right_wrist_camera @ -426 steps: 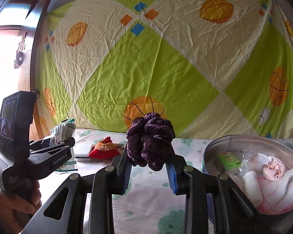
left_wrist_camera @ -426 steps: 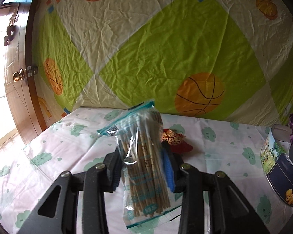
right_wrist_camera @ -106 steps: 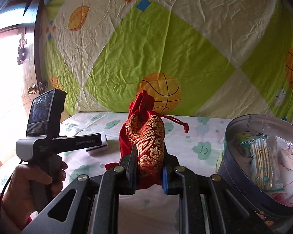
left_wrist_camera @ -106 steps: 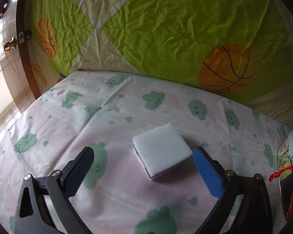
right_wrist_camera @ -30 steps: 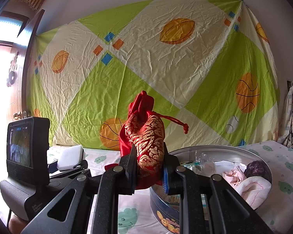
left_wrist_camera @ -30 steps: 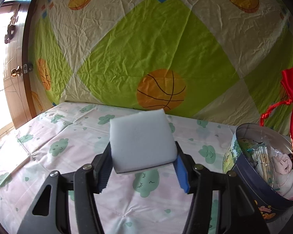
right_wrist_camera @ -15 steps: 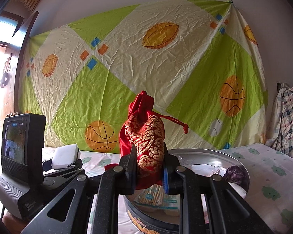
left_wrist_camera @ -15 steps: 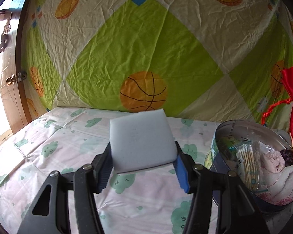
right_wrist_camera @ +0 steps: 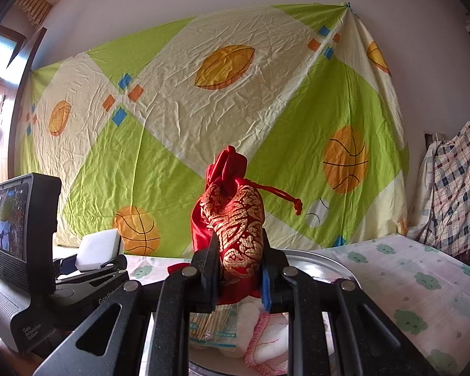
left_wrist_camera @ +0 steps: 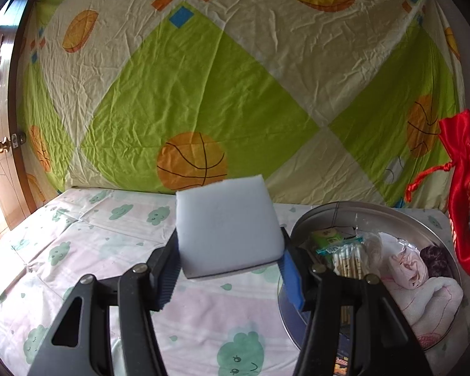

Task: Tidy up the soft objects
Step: 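Carry the white sponge and red pouch over the blue tin with both tools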

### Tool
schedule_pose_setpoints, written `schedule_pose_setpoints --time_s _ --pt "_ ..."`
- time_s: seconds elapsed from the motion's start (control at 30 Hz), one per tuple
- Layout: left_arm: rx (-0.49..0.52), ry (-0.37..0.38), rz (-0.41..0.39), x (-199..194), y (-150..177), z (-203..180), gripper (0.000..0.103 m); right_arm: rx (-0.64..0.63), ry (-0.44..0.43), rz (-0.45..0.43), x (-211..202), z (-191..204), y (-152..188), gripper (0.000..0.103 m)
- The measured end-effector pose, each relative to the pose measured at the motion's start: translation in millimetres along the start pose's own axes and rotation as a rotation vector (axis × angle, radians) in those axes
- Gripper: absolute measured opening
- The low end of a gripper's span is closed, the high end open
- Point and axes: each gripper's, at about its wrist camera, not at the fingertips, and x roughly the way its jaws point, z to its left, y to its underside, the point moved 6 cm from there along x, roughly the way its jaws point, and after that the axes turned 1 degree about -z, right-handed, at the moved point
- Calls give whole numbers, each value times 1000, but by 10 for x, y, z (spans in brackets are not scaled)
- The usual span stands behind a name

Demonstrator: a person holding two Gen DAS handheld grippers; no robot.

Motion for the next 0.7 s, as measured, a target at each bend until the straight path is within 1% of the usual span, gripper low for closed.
schedule_pose_setpoints --time_s 0.43,0.7 --pt "24 57 -9 -18 -93 -416 56 23 75 -11 69 -410 -86 22" --pt "41 88 -10 5 -135 -649 56 5 118 -19 120 -616 -119 22"
